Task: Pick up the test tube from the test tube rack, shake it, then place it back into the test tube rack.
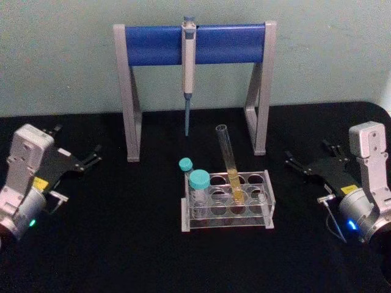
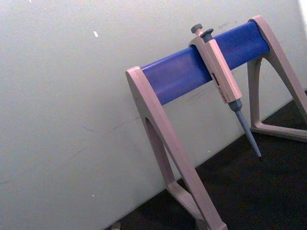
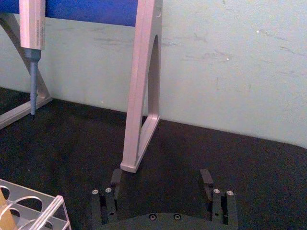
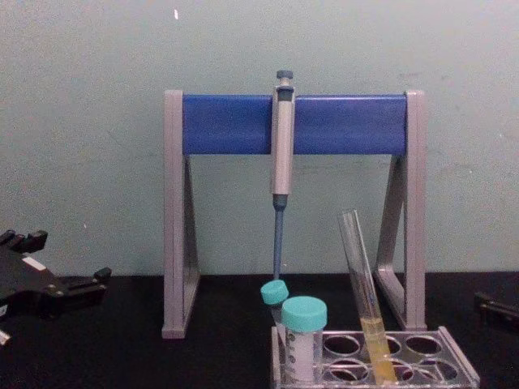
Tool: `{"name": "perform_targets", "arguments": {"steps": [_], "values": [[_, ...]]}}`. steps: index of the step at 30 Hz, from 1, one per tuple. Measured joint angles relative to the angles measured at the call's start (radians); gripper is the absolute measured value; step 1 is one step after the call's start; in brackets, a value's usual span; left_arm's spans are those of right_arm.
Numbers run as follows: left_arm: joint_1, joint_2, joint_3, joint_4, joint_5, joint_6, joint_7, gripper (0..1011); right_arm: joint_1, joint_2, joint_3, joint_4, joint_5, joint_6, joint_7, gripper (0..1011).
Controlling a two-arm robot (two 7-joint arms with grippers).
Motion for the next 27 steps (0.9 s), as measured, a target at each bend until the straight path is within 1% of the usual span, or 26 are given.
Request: {"name": "perform_targets", "arguments": {"steps": [27], "values": [[0.000,0.000,0.000,0.000,0.000,0.000,0.000,1001,0.000,0.000,0.000,0.000,0.000,0.000,0.000,1000]]}}
